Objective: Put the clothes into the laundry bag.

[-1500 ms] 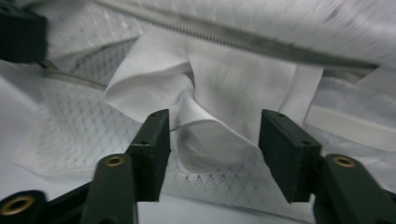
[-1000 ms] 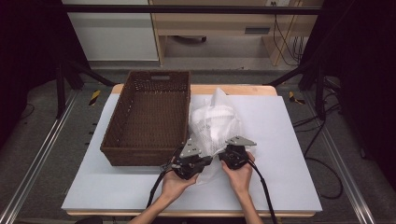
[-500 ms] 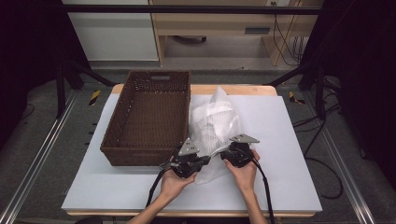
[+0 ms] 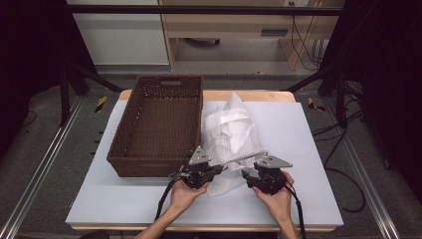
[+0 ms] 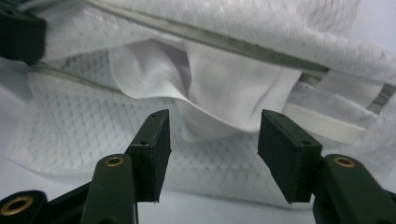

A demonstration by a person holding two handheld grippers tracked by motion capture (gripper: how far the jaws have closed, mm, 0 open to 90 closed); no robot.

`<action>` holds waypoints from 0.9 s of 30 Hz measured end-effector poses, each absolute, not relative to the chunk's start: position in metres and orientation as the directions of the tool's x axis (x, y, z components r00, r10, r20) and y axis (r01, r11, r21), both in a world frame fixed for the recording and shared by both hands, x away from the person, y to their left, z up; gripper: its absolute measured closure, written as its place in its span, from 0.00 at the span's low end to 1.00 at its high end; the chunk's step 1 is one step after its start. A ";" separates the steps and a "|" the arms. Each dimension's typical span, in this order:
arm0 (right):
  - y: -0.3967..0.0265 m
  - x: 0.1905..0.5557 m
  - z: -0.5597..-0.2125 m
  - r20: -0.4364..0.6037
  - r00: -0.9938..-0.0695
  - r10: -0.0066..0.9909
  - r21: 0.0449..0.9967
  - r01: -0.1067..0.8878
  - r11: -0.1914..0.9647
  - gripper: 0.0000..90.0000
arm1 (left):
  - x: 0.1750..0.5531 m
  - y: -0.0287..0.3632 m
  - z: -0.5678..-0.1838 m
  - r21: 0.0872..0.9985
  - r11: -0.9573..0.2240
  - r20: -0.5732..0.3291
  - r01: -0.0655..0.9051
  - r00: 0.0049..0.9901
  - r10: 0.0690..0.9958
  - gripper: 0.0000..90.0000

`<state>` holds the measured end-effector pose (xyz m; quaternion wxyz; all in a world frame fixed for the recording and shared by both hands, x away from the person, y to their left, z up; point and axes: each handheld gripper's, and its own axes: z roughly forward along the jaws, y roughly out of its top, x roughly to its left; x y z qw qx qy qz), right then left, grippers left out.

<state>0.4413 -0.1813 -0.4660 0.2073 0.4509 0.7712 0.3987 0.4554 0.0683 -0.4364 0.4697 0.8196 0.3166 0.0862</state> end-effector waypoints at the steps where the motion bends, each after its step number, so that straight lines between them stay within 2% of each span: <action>1: -0.182 0.441 -0.467 0.036 -0.507 0.861 0.806 0.524 0.275 0.49 | 0.455 0.068 -0.436 0.824 -0.362 -0.152 0.435 0.786 0.599 0.99; 5: -0.187 0.434 -0.462 0.038 -0.509 0.860 0.809 0.521 0.272 0.50 | 0.456 0.068 -0.437 0.823 -0.364 -0.153 0.437 0.786 0.599 0.99; 7: -0.187 0.434 -0.461 0.054 -0.496 0.866 0.797 0.545 0.262 0.56 | 0.456 0.067 -0.438 0.820 -0.367 -0.154 0.440 0.787 0.598 0.99; 12: -0.176 0.454 -0.474 0.071 -0.493 0.867 0.752 0.598 0.278 0.65 | 0.454 0.064 -0.439 0.818 -0.381 -0.140 0.430 0.792 0.594 0.99; 13: -0.174 0.458 -0.475 0.071 -0.490 0.869 0.756 0.595 0.274 0.70 | 0.454 0.064 -0.439 0.817 -0.382 -0.141 0.431 0.792 0.594 0.99; 15: -0.170 0.466 -0.474 0.089 -0.489 0.868 0.770 0.587 0.251 0.89 | 0.454 0.064 -0.439 0.817 -0.381 -0.143 0.433 0.792 0.594 0.99; 17: -0.166 0.472 -0.474 0.103 -0.487 0.867 0.785 0.575 0.230 0.97 | 0.454 0.065 -0.438 0.819 -0.376 -0.145 0.433 0.791 0.595 0.99; 22: -0.155 0.484 -0.469 0.132 -0.486 0.864 0.828 0.533 0.174 0.98 | 0.454 0.066 -0.436 0.826 -0.359 -0.162 0.436 0.792 0.589 0.99; 27: -0.138 0.502 -0.475 0.141 -0.427 0.893 0.856 0.506 0.107 0.98 | 0.448 0.065 -0.430 0.841 -0.341 -0.167 0.421 0.801 0.575 0.99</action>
